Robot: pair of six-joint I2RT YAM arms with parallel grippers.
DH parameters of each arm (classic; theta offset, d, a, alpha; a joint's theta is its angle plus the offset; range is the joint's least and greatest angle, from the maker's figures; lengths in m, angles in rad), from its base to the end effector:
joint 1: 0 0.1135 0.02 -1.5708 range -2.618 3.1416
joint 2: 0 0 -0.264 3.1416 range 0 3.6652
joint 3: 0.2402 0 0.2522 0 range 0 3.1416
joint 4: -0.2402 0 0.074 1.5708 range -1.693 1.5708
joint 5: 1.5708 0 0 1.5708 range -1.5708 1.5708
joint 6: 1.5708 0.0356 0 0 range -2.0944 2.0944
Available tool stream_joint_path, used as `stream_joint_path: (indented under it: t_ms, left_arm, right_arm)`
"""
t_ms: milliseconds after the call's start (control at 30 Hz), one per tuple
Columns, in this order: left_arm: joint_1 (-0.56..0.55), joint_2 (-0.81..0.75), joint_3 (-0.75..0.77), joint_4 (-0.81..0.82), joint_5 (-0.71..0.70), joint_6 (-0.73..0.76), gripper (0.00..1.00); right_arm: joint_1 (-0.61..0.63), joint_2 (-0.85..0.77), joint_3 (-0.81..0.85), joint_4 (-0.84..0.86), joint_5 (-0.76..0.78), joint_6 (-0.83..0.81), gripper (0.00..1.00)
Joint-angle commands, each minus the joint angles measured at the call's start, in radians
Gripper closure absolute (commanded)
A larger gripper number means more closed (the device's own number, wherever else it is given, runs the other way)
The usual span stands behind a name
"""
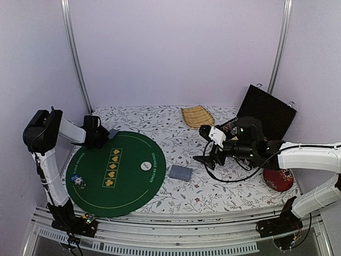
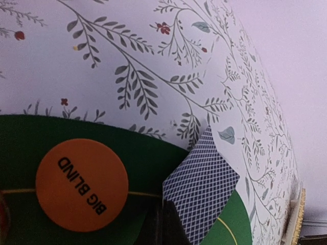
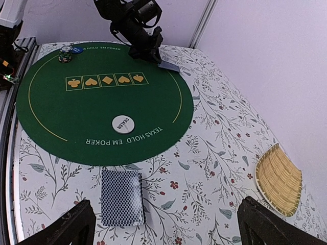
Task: Distribute texas hold em gaming equipment
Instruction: Distribute the poker card in the big blind area.
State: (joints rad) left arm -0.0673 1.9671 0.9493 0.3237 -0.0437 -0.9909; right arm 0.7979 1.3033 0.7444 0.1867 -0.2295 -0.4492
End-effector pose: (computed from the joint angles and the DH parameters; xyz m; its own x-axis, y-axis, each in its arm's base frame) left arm 0.3851 -0.0244 0.1100 -0.3779 -0.8121 -0.4445 -0.5154 0.5834 -0.6277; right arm 0.1973 0.2139 0.2496 0.1382 -0.4639 -0.8750 -0.8715 0.3628 -0.3300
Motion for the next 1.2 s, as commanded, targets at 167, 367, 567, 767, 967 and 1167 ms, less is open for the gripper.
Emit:
stream_joint_path:
  t_ms: [167, 367, 567, 767, 967, 1167]
  left_arm:
    - [-0.038, -0.021, 0.032, -0.04, -0.068, -0.005, 0.71]
    - [-0.09, -0.159, 0.032, -0.145, -0.163, 0.027, 0.44]
    - [-0.26, -0.364, 0.002, -0.191, -0.318, 0.19, 0.27]
    - [-0.462, -0.332, 0.081, -0.337, 0.077, 0.45, 0.06]
    - [-0.626, -0.258, 0.081, -0.359, 0.299, 0.558, 0.02]
    - [-0.708, -0.113, 0.157, -0.376, 0.439, 0.608, 0.04]
  right_arm:
    - [-0.005, -0.034, -0.011, -0.01, 0.012, -0.008, 0.01]
    - [-0.005, -0.039, -0.008, -0.015, 0.009, -0.006, 0.01]
    - [-0.005, -0.01, 0.018, -0.058, 0.015, 0.002, 0.01]
    - [-0.005, 0.024, 0.022, -0.096, 0.015, -0.039, 0.01]
    - [-0.004, 0.066, 0.045, -0.133, 0.013, -0.045, 0.01]
    - [-0.004, 0.061, 0.046, -0.129, 0.002, -0.045, 0.01]
